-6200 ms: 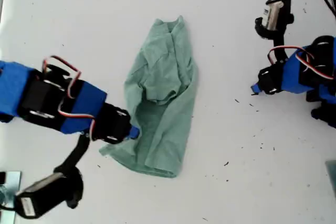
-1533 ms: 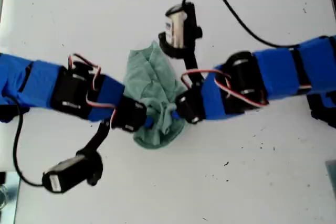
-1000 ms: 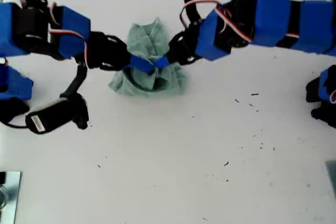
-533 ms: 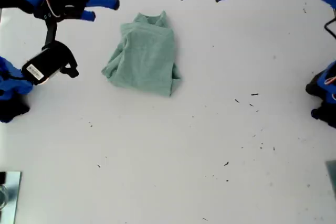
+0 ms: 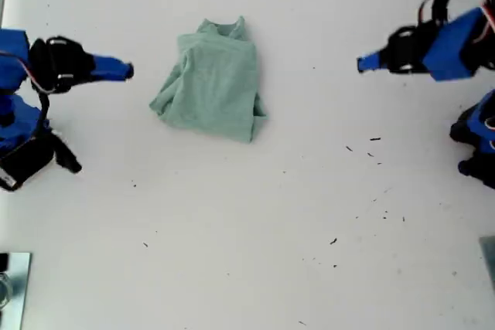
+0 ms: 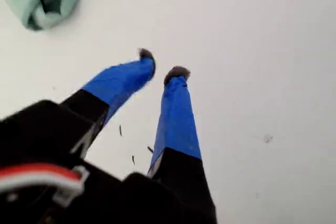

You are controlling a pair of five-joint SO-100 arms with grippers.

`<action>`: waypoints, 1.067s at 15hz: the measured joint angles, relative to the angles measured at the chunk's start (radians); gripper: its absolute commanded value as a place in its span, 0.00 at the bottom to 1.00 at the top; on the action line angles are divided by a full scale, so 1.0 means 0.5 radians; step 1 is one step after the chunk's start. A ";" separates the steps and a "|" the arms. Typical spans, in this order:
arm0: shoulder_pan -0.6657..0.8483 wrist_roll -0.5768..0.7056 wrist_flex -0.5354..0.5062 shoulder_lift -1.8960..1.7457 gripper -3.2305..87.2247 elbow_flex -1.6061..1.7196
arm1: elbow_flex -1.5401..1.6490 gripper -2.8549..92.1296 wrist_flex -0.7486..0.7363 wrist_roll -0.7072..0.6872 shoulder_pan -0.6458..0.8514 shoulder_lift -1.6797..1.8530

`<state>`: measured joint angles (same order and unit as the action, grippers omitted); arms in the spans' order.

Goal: Fold t shirt

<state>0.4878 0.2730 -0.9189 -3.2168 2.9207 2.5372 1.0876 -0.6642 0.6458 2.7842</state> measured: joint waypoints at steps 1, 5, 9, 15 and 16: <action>-0.129 -0.129 -0.058 -0.387 0.03 0.245 | 0.279 0.06 0.049 0.120 -0.055 0.328; -0.430 -0.433 -0.175 -0.746 0.16 0.592 | 0.969 0.06 0.522 0.494 -0.181 1.359; -0.430 -0.598 -0.264 -0.758 0.17 0.604 | 0.997 0.06 0.537 0.307 -0.209 1.433; -0.423 -0.598 -0.264 -0.758 0.17 0.604 | 1.000 0.05 0.537 -0.261 -0.233 1.433; -0.423 -0.598 -0.264 -0.758 0.17 0.604 | 1.000 0.05 0.537 -0.267 -0.233 1.433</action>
<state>0.2761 -0.0261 -1.0508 -3.5957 3.2229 3.0373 1.3560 -0.7977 0.5292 3.5005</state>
